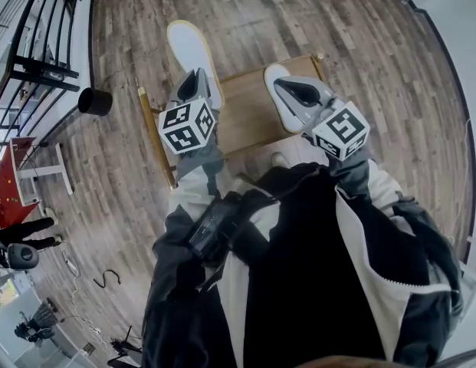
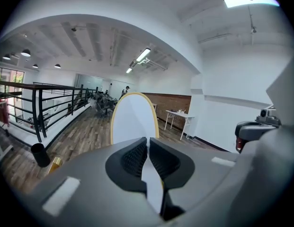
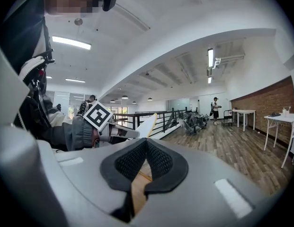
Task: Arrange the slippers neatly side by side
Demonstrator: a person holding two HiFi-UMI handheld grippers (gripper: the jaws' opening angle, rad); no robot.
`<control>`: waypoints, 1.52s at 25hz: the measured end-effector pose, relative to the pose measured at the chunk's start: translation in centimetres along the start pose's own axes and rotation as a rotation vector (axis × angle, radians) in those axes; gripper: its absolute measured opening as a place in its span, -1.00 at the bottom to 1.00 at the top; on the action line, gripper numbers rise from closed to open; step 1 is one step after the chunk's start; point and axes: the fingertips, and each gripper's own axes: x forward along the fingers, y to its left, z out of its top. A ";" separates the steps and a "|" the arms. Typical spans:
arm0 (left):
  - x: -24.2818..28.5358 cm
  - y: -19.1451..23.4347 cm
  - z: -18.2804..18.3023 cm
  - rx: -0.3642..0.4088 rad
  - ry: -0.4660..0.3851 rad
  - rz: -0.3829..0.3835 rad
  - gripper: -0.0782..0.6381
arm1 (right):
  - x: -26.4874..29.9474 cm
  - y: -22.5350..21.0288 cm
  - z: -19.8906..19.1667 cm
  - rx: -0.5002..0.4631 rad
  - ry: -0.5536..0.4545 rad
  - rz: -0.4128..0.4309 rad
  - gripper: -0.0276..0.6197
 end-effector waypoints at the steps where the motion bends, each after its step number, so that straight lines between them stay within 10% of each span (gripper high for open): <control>1: -0.4 -0.5 0.2 0.008 -0.005 -0.010 -0.72 | -0.1 0.0 -0.1 0.001 -0.001 -0.003 -0.91; 12: -2.2 -3.5 0.4 0.042 -0.014 -0.059 -0.72 | -0.8 -0.5 -0.2 0.007 -0.003 -0.016 -0.91; 38: 5.5 -6.8 -18.4 -0.147 0.375 -0.083 -0.72 | -7.0 -4.5 -4.6 0.037 0.120 -0.154 -0.91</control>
